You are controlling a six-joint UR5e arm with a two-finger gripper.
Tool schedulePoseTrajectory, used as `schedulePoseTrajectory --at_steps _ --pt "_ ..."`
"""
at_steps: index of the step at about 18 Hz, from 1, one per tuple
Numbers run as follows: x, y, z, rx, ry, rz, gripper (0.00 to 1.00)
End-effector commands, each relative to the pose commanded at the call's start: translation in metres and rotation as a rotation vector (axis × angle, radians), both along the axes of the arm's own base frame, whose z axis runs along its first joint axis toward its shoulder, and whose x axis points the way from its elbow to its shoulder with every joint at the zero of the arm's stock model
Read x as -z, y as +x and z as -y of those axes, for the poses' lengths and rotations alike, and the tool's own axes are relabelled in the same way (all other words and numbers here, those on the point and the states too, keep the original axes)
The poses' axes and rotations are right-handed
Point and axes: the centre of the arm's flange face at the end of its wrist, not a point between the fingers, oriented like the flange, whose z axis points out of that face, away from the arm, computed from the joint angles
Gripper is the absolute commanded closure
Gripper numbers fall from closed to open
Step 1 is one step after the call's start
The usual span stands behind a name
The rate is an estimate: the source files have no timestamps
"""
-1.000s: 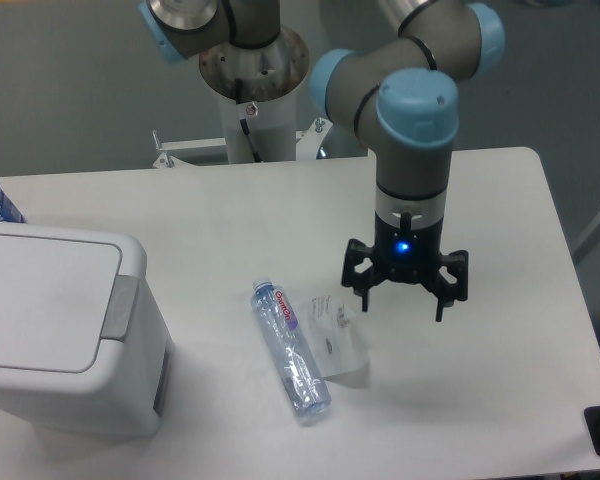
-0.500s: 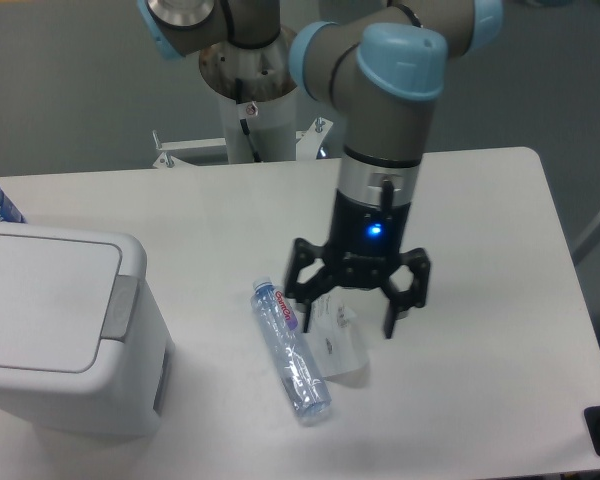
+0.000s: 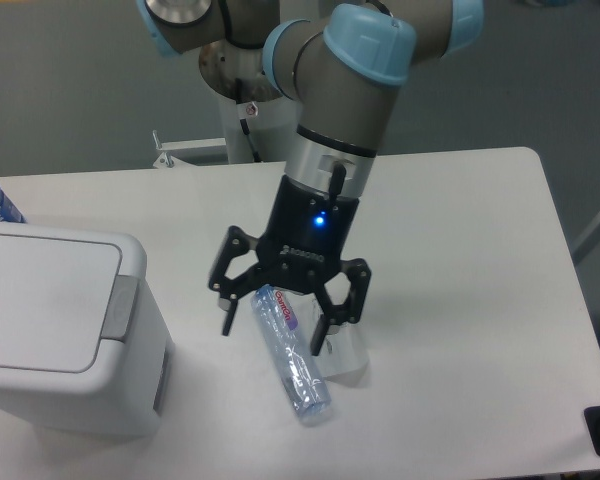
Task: Open the trash can
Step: 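Move the open gripper over to the lid edge of the white trash bin, then lower the gripper finger onto the bin lid's front edge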
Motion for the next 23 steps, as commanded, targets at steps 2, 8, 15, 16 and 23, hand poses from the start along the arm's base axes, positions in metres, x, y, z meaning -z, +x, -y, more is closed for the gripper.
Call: schedulePoseTrajectory --at_steps 2,8,15,16,23 --pt "-0.001 0.004 0.0 -0.025 -0.001 0.032 0.0" --pt "0.015 0.044 -0.006 -0.044 -0.082 0.029 0.0" --pt "0.028 0.073 -0.024 -0.018 -0.131 0.005 0.0" --pt "0.03 0.075 -0.024 -0.017 -0.135 0.007 0.0" --pt "0.035 0.101 -0.02 -0.003 -0.166 -0.01 0.0"
